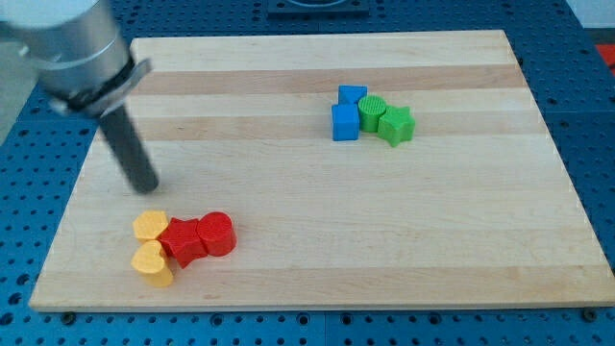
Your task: Separate the yellow hexagon and the red star
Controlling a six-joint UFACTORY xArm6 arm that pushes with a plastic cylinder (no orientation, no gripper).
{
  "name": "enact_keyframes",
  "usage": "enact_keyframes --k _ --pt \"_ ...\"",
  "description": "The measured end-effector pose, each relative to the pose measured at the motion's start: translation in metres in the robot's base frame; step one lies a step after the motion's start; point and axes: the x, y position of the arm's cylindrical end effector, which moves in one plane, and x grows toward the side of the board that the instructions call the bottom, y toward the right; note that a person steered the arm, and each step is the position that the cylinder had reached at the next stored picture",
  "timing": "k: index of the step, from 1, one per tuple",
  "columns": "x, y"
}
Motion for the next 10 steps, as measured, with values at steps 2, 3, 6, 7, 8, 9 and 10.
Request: enact_keyframes --k 2,3,6,7,8,9,10 --pt "0.010 -0.002" --pt "0.005 -0.004" --pt "-0.038 -0.010" --pt "0.000 -0.059" --pt "0.008 -0.063" --pt "0.020 -0.057" --pt "0.070 -0.022"
